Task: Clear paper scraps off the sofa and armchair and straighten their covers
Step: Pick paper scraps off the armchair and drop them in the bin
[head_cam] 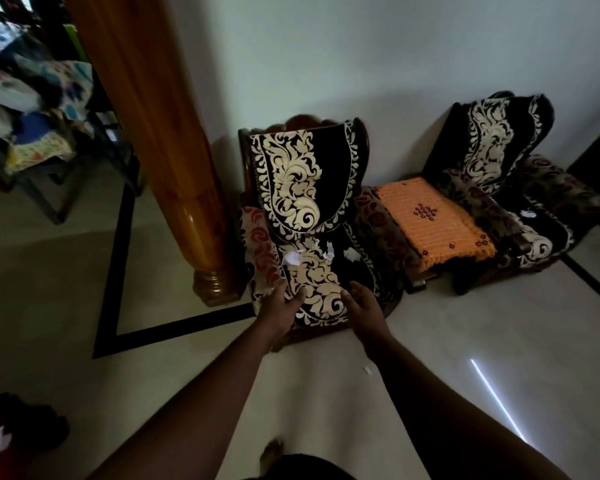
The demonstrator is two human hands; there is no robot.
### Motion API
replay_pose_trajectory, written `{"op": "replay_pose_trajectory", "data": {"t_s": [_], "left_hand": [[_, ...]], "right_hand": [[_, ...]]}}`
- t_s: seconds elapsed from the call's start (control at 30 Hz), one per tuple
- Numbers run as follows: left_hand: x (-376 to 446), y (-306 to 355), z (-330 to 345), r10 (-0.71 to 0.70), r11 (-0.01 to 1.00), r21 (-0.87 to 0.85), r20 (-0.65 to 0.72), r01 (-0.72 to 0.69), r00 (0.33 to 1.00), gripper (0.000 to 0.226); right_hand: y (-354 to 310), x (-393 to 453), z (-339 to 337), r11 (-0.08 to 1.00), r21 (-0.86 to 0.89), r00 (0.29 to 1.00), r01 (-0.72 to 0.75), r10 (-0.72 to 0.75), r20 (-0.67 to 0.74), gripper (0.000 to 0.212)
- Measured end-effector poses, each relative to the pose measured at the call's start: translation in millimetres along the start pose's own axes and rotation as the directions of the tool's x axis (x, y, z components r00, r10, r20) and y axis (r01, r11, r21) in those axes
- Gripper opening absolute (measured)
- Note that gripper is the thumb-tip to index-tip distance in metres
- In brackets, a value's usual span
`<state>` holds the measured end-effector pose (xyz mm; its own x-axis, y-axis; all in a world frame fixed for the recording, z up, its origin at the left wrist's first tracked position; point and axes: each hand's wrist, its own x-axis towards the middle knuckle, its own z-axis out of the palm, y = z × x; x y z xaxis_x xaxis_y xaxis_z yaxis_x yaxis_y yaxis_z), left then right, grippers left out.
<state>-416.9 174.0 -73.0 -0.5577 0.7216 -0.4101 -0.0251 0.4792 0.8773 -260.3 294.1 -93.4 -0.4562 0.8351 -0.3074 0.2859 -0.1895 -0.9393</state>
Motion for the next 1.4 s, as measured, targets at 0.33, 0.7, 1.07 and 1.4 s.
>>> {"op": "replay_pose_trajectory", "data": {"t_s": [0.33, 0.7, 1.07, 1.4], "left_hand": [[115, -29, 22, -0.081, 0.978, 0.195, 0.065, 0.066, 0.995, 0.117], [176, 7, 120, -0.173, 0.931, 0.335, 0.066, 0.142, 0.983, 0.077], [247, -10, 177, -0.238, 0.893, 0.426, 0.179, 0.142, 0.955, 0.083], [321, -22, 138, -0.245, 0.882, 0.457, 0.242, 0.112, 0.939, 0.088]], "right_hand": [[1, 75, -18, 0.999, -0.028, 0.998, -0.045, 0.044, -0.055, 0.052], [48, 189, -89, 0.990, -0.070, 0.992, -0.126, 0.127, 0.023, 0.055], [107, 260, -115, 0.954, -0.163, 0.968, -0.250, 0.249, -0.023, 0.051], [89, 313, -61, 0.889, -0.366, 0.953, -0.277, 0.302, 0.013, 0.051]]}}
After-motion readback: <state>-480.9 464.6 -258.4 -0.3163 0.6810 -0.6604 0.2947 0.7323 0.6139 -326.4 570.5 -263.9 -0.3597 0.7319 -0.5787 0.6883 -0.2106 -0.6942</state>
